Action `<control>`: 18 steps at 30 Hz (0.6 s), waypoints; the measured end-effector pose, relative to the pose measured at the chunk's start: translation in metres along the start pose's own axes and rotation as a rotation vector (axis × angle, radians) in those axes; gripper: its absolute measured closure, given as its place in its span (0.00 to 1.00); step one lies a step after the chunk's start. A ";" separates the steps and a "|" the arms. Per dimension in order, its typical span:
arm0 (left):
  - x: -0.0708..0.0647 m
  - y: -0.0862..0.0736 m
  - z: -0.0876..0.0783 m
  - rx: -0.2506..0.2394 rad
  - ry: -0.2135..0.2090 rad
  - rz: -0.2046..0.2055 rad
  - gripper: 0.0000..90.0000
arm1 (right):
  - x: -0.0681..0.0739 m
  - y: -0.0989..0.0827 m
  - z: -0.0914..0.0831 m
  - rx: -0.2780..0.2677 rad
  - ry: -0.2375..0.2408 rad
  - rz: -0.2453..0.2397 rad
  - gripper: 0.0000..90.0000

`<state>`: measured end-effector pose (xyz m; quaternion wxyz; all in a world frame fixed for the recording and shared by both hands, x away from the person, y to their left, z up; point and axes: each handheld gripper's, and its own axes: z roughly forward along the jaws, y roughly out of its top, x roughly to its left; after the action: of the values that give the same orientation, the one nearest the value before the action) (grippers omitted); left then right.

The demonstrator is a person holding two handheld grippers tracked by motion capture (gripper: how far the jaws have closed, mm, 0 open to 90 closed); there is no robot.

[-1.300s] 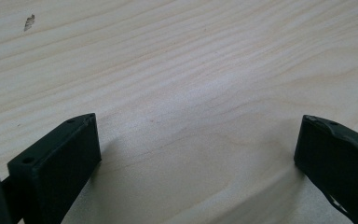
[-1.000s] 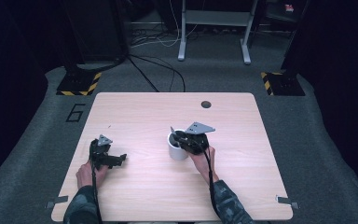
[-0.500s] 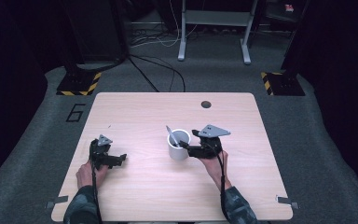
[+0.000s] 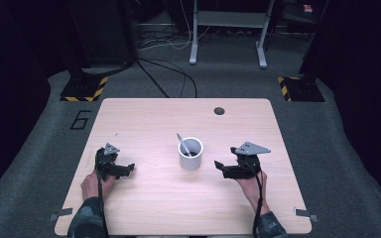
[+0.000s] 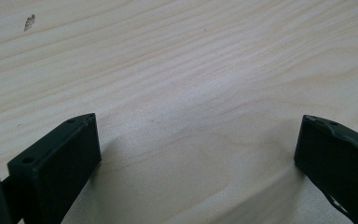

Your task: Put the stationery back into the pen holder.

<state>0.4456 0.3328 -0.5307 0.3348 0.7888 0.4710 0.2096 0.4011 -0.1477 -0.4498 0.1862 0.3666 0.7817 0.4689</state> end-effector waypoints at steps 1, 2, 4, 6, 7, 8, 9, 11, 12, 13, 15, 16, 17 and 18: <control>0.000 0.000 0.000 0.000 0.000 0.000 0.00 | -0.001 -0.002 -0.002 0.007 -0.009 -0.001 0.16; 0.000 0.000 0.000 -0.001 0.000 -0.001 0.00 | -0.006 -0.009 -0.008 0.034 -0.016 0.002 0.15; 0.000 0.000 0.000 0.000 0.000 0.000 0.00 | -0.007 -0.013 -0.011 0.044 -0.029 0.010 0.15; 0.000 0.000 0.000 0.000 0.000 -0.001 0.00 | -0.011 -0.025 -0.017 0.075 -0.055 0.016 0.13; 0.000 0.000 0.000 0.000 0.000 -0.001 0.00 | -0.012 -0.031 -0.019 0.090 -0.065 0.019 0.12; 0.000 0.000 0.000 0.000 0.000 -0.001 0.00 | -0.014 -0.038 -0.020 0.104 -0.075 0.029 0.12; 0.000 0.000 0.000 0.000 0.000 0.000 0.00 | -0.016 -0.042 -0.021 0.114 -0.080 0.028 0.11; 0.000 0.000 0.000 0.000 0.000 0.000 0.00 | -0.021 -0.056 -0.023 0.134 -0.090 0.048 0.10; 0.000 0.000 0.000 0.000 0.000 0.000 0.00 | -0.022 -0.060 -0.024 0.142 -0.098 0.050 0.10; 0.000 0.000 0.000 0.000 0.000 0.000 0.00 | -0.023 -0.066 -0.025 0.150 -0.109 0.056 0.10; 0.000 0.000 0.000 0.000 0.000 0.000 0.00 | -0.027 -0.079 -0.027 0.180 -0.139 0.059 0.09; 0.000 0.000 0.000 0.005 -0.003 -0.001 0.00 | -0.028 -0.083 -0.027 0.184 -0.143 0.061 0.09; 0.001 0.001 -0.001 0.016 -0.006 0.002 0.00 | -0.031 -0.090 -0.028 0.191 -0.144 0.060 0.09; 0.001 0.001 -0.001 0.016 -0.006 0.002 0.00 | -0.031 -0.090 -0.028 0.191 -0.144 0.060 0.09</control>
<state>0.4456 0.3334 -0.5295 0.3295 0.7925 0.4709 0.2040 0.3677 -0.2140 -0.5161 0.1917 0.4388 0.7961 0.3701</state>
